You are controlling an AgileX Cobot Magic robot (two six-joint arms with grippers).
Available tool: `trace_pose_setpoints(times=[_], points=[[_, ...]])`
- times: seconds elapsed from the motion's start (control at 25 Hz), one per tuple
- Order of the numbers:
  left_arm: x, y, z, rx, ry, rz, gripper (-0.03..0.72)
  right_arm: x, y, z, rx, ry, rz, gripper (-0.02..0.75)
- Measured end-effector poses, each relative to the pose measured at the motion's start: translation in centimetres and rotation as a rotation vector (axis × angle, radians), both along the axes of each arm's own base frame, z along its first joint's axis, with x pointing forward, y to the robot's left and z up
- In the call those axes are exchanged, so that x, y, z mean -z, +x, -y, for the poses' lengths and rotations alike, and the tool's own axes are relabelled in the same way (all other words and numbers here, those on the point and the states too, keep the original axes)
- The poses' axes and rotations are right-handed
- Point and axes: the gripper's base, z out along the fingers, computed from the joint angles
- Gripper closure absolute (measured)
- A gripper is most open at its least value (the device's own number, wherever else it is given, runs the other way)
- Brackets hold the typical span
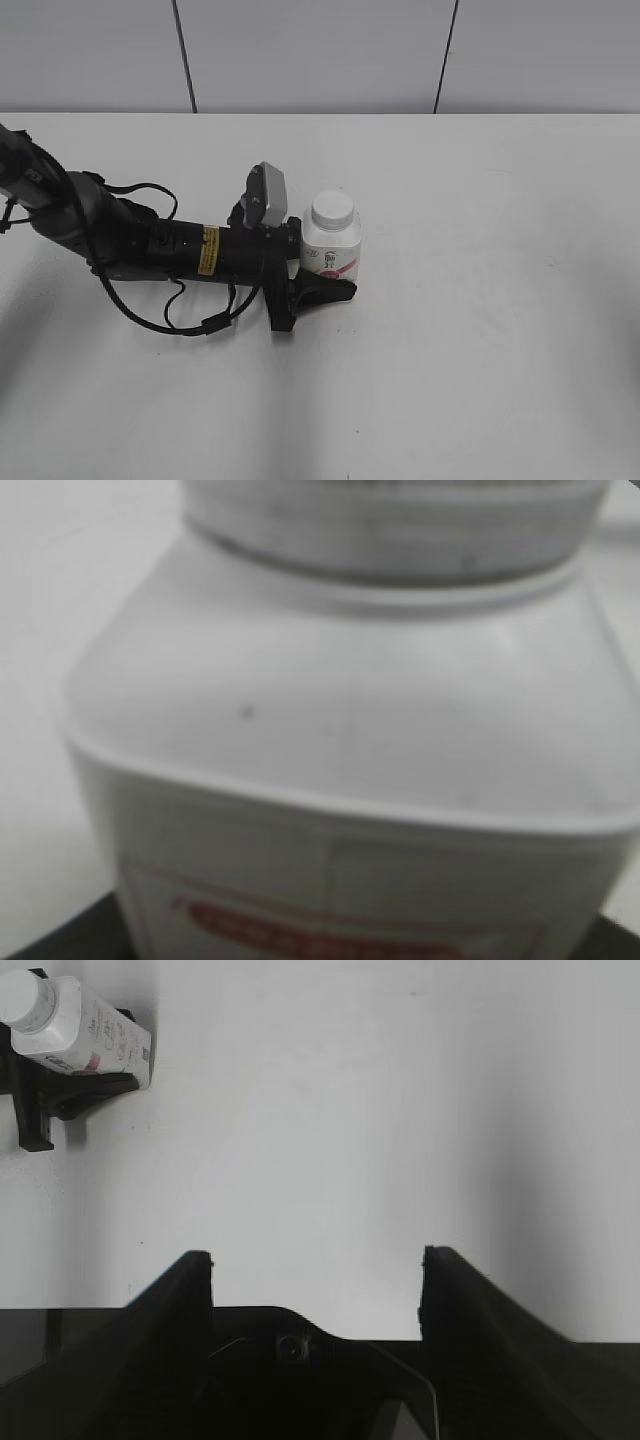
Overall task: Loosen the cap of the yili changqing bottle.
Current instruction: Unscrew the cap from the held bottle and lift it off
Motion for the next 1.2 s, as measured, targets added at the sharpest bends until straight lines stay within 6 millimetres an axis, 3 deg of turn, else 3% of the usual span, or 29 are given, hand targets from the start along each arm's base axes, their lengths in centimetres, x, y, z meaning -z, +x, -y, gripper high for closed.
trace_pose_setpoints(times=[0.24,0.44,0.68,0.96,1.2], points=[[0.0,0.1,0.0,-0.012,-0.004,-0.002,0.270,0.8,6.0,-0.4,0.011,0.104,-0.223,0.225],[0.0,0.2,0.0,-0.022,0.000,-0.003,0.270,1.6,9.0,-1.3,0.016,0.163,-0.321,0.225],[0.0,0.2,0.0,-0.027,0.003,-0.003,0.270,1.9,12.2,-3.5,0.058,0.106,-0.397,0.225],[0.0,0.2,0.0,-0.029,0.002,-0.003,0.270,2.2,16.6,-7.5,0.067,0.097,-0.456,0.225],[0.0,0.2,0.0,-0.030,0.002,-0.004,0.270,3.5,20.2,-12.0,0.039,0.087,-0.521,0.225]])
